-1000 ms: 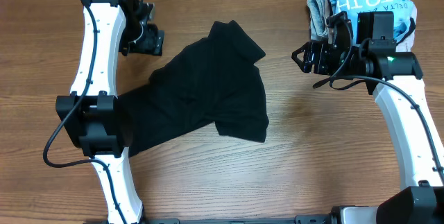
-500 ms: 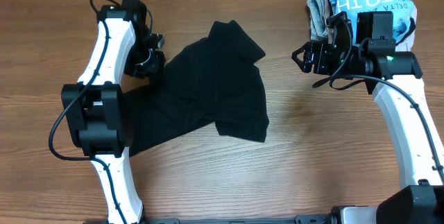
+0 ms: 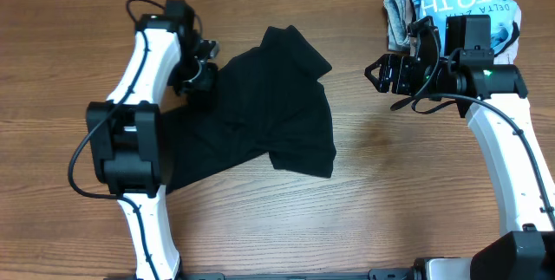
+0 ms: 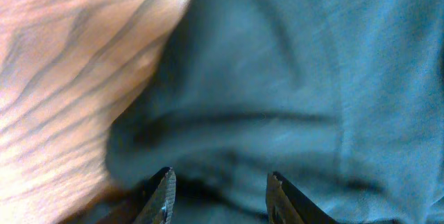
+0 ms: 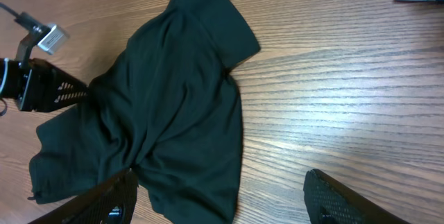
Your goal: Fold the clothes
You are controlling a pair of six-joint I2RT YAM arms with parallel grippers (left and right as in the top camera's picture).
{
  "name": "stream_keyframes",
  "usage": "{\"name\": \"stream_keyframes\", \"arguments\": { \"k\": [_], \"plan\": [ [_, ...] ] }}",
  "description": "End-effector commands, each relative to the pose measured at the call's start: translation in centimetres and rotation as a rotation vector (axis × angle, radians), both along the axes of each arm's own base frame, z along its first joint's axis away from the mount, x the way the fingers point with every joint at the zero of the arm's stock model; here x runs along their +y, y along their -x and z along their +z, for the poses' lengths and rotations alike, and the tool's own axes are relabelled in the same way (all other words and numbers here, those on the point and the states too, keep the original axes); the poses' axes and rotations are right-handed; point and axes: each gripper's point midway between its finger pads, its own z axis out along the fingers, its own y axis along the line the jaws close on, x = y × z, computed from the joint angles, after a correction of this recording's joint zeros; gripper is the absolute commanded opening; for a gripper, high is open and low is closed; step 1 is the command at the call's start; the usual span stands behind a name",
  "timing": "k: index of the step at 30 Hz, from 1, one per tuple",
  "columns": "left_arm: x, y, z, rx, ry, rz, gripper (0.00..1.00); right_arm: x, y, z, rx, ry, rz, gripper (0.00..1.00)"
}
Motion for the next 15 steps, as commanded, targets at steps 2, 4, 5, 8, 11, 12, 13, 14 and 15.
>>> {"name": "stream_keyframes", "arguments": {
  "k": [2, 4, 5, 8, 11, 12, 13, 14, 15],
  "plan": [
    [-3.1, 0.0, -0.3, -0.022, 0.014, -0.083, 0.43, 0.1, -0.4, 0.4, -0.009, 0.002, 0.000, 0.80],
    [-3.7, 0.1, -0.4, -0.025, -0.003, -0.104, 0.39, 0.0, -0.3, 0.3, -0.005, 0.008, -0.004, 0.80],
    [-3.8, 0.3, -0.4, -0.019, -0.022, -0.113, 0.35, -0.2, -0.2, 0.2, 0.001, 0.019, -0.011, 0.80],
    [-4.0, 1.2, -0.5, 0.008, -0.058, -0.131, 0.29, -0.7, -0.1, -0.2, 0.016, 0.046, -0.027, 0.80],
    [-4.9, 2.3, -0.5, 0.052, -0.028, -0.114, 0.29, -1.0, 0.0, -0.5, 0.024, 0.065, -0.039, 0.81],
    [-5.1, 2.6, -0.5, 0.068, -0.016, -0.086, 0.30, -1.0, 0.0, -0.5, 0.023, 0.067, -0.038, 0.81],
    [-5.3, 2.8, -0.4, 0.085, -0.008, -0.040, 0.31, -1.1, 0.0, -0.5, 0.023, 0.069, -0.039, 0.81],
    [-5.4, 3.1, -0.4, 0.105, -0.011, 0.024, 0.33, -1.1, 0.0, -0.5, 0.022, 0.069, -0.039, 0.81],
    [-5.4, 3.4, -0.4, 0.127, -0.014, 0.088, 0.36, -1.1, 0.0, -0.5, 0.022, 0.069, -0.039, 0.81]
  ]
}}
